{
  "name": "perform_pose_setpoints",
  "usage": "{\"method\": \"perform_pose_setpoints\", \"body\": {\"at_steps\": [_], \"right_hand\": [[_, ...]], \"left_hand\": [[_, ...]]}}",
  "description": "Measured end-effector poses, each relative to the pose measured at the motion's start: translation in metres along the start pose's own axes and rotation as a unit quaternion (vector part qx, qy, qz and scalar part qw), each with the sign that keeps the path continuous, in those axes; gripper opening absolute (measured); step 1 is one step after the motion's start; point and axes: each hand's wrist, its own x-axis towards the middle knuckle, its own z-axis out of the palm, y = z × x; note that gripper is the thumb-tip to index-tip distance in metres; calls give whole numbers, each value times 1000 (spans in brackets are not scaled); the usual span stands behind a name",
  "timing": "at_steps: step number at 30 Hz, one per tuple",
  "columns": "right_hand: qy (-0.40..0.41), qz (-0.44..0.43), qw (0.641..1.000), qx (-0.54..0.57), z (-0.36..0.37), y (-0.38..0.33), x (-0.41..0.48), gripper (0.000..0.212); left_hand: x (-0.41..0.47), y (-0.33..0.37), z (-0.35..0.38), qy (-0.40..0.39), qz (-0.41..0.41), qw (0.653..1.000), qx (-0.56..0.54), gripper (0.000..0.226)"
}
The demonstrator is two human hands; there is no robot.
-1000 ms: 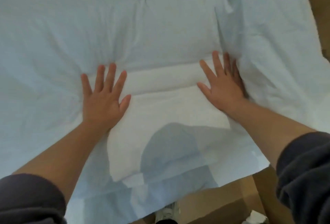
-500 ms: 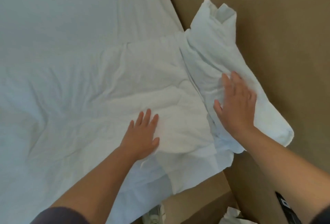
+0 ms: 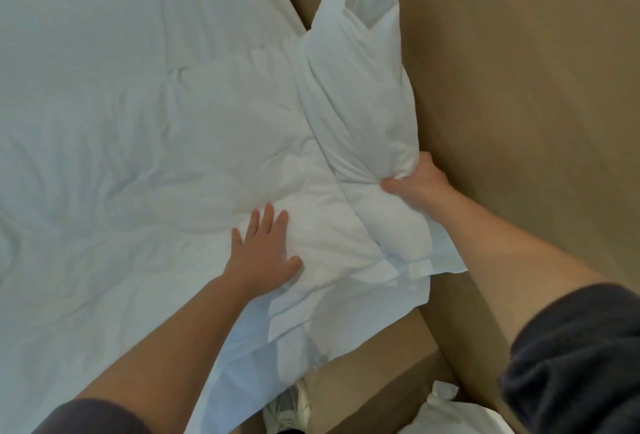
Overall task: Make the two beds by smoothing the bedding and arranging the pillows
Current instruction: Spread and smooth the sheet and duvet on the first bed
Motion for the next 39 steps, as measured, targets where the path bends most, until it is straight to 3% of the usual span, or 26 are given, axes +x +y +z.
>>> {"method": "perform_pose_setpoints", "body": {"at_steps": [2,3,5,7,9,16,22,25,27,30,32,35,37,39], "right_hand": [[-4,-24,1000,-17,-4,-8,-5,65],[-16,-47,998,-31,-5,-17,-13,61],[-54,-104,992,-49,-3,-43,-41,57],[-99,-168,980,-46,5,-74,-78,53],[-132,-231,961,-73,15,-106,-119,51],[-239,-361,894,-117,111,-207,-264,51],[-273,-423,840,-202,263,-263,-370,42],[-308,-440,814,-220,346,-269,-401,25],[-325,-454,792,-246,395,-266,-403,32],[-297,-499,703,-411,459,-241,-386,60],[-275,-535,658,-453,482,-224,-377,69],[-269,-563,664,-412,476,-215,-368,60],[-200,-614,660,-384,455,-214,-355,53],[-123,-625,659,-400,432,-210,-338,57]], "left_hand": [[-6,8,-13,-15,-6,989,-150,78],[-11,13,-23,-16,-7,964,-264,76],[-25,27,-50,-14,-2,871,-491,76],[-38,33,-82,-13,2,788,-615,85],[-56,25,-118,-9,17,752,-659,86],[-174,-95,-202,18,-25,787,-617,85],[-292,-247,-196,55,-86,740,-665,77],[-325,-326,-168,90,-112,698,-701,69],[-335,-378,-140,109,-130,693,-700,69],[-334,-435,-91,118,-182,714,-665,70],[-326,-453,-61,108,-190,725,-653,68],[-315,-450,-36,150,-225,718,-642,85],[-308,-441,-35,186,-244,714,-629,103],[-298,-430,-42,176,-265,746,-586,117]]}}
